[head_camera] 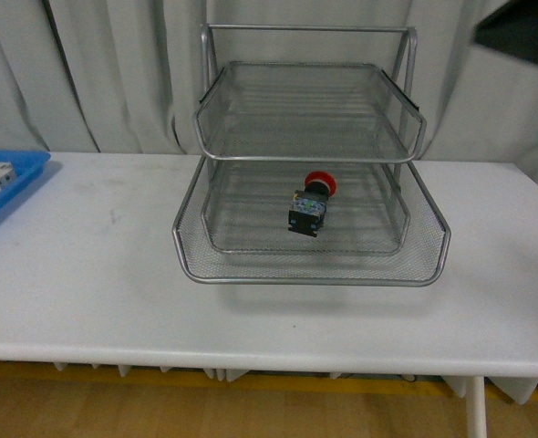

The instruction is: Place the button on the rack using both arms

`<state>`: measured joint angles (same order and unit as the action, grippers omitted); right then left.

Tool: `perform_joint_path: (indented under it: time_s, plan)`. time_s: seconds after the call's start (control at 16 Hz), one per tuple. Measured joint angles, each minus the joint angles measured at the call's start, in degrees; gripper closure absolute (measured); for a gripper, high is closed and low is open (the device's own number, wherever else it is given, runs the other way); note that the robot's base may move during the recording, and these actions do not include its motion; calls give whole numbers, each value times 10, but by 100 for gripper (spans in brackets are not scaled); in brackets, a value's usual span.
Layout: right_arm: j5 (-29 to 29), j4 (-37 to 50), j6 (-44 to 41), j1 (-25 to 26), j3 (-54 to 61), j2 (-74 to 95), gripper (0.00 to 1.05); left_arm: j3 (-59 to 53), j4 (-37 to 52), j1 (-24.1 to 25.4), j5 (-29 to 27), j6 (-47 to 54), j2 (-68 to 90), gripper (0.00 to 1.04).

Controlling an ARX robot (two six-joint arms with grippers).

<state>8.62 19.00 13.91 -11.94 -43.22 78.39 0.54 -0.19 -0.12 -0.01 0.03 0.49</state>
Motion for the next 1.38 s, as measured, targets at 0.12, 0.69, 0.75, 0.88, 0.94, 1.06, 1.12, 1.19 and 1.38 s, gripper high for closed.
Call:
perform_joint_path:
  time_s: [0.12,0.69,0.75,0.88,0.94,1.06,1.12,1.19,1.38]
  plan:
    - [-19,-99,13,-58,-143,148,26,0,0,0,0,0,0,7]
    - [0,-212,-4,-132,-170,243,103,0,0,0,0,0,0,7]
    - [-6,-216,-12,-142,-163,254,103,0,0,0,0,0,0,7]
    - [-11,-216,-22,-151,-154,267,103,0,0,0,0,0,0,7]
    - [-12,-216,-27,-151,-153,272,103,0,0,0,0,0,0,7]
    - [-16,-215,-37,-154,-152,291,103,0,0,0,0,0,0,7]
    - [-17,-210,-40,-155,-152,301,103,0,0,0,0,0,0,7]
    - [-18,-207,-42,-155,-153,310,103,0,0,0,0,0,0,7]
    - [-17,-202,-44,-155,-170,342,103,0,0,0,0,0,0,7]
